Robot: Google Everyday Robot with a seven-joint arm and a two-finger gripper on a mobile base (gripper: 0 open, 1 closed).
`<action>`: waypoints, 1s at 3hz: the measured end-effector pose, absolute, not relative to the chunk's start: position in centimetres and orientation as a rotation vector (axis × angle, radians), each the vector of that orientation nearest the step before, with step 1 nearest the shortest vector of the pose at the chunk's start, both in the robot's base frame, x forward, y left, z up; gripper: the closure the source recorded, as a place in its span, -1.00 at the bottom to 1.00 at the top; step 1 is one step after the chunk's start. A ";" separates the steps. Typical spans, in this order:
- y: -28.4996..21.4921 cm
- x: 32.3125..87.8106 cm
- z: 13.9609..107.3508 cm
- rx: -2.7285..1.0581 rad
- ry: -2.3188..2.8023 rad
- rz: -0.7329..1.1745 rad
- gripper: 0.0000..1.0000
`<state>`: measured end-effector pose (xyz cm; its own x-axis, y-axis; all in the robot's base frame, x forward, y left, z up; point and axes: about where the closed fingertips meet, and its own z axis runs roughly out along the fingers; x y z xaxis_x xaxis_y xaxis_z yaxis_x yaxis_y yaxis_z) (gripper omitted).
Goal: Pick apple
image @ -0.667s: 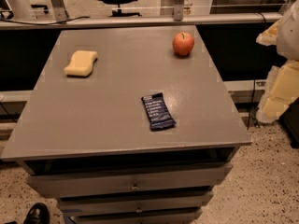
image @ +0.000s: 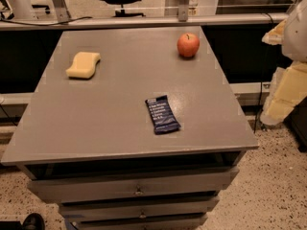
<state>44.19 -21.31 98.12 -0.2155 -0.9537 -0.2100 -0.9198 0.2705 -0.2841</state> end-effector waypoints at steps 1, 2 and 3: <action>-21.4 47.0 96.6 -1.639 2.187 -0.128 -1.00; -21.8 53.3 94.5 -1.516 2.142 -0.100 -1.00; -22.8 60.9 92.5 -1.400 2.075 -0.060 -1.00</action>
Offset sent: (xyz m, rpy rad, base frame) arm 0.1812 -0.0162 -0.0722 0.2581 -0.1942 -0.1319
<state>60.86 -22.77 92.54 -0.2400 -0.8497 -0.4695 -0.8214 0.4355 -0.3683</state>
